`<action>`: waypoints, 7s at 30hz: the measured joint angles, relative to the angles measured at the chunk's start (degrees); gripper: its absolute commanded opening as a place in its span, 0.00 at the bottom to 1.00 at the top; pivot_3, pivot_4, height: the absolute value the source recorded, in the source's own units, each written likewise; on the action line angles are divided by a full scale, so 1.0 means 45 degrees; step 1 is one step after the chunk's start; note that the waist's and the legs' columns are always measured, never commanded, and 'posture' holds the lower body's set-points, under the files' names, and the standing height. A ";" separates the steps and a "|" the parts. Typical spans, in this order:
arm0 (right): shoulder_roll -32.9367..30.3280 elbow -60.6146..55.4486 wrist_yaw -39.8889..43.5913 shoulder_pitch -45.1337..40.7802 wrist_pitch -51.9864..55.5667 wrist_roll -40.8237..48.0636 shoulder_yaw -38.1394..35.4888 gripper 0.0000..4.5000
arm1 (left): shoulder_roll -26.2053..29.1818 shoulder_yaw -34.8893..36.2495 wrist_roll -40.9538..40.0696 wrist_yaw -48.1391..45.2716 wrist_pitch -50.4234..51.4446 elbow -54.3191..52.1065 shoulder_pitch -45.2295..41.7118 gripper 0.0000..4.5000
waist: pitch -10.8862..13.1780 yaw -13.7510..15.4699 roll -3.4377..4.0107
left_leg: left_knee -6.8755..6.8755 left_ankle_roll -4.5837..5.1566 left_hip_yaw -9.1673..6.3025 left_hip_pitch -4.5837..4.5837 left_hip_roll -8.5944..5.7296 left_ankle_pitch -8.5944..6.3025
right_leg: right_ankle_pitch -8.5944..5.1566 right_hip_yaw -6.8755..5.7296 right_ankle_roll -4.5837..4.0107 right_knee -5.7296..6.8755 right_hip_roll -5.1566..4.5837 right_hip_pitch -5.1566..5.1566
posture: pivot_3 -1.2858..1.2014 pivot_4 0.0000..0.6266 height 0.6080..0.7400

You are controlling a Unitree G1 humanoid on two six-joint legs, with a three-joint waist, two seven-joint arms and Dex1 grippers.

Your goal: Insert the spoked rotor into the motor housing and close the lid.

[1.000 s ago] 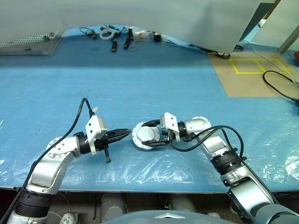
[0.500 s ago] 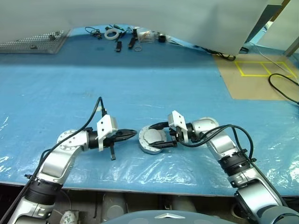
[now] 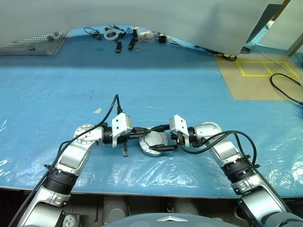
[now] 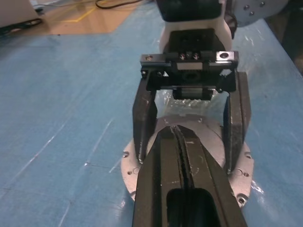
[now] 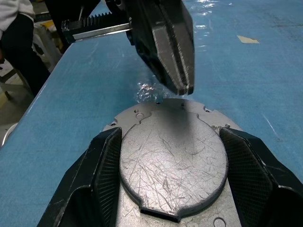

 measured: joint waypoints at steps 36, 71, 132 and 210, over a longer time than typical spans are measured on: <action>-0.0029 -0.0043 -0.0039 0.0077 0.0125 0.0096 -0.0091 0.65 | 0.0544 -0.0128 0.0923 0.0035 -0.0704 0.0243 0.0667 0.00 | -0.0002 0.0037 0.0005 | -0.0056 0.0038 0.0001 0.0042 -0.0004 -0.0023 | 0.0000 -0.0010 0.0001 -0.0096 -0.0004 0.0075 | 0.52 0.24 1.00; -0.1970 -0.3512 -0.3275 0.1112 1.1744 0.6904 -0.5776 0.92 | 0.0426 -0.0237 0.1124 -0.0069 -0.0611 0.0299 0.0463 0.00 | 0.0011 0.0294 0.0022 | -0.0123 -0.0008 0.0014 -0.0019 -0.0011 0.0002 | 0.0002 -0.0008 0.0006 -0.0105 0.0003 -0.0028 | 0.52 0.24 1.00; 0.1637 -0.2755 -0.7041 0.1736 1.4371 0.8287 -0.5630 0.27 | 0.0709 -0.0029 0.1149 0.0097 -0.1932 0.1157 0.0665 0.00 | -0.0011 0.0286 0.0080 | -0.0111 -0.0013 0.0039 0.0015 -0.0016 0.0004 | 0.0003 0.0019 0.0011 -0.0084 -0.0001 -0.0020 | 0.52 0.24 1.00; 0.5155 -0.0480 -1.7870 -0.3533 1.2582 1.8791 -0.9081 0.27 | -0.4935 0.6333 -1.6051 0.8720 0.8948 -0.1098 0.0175 1.00 | 0.0014 0.0347 0.0076 | 0.0073 -0.0077 -0.0030 -0.0236 0.0032 -0.0022 | 0.0068 0.0034 0.0116 0.0092 0.0160 -0.0255 | 0.52 0.24 1.00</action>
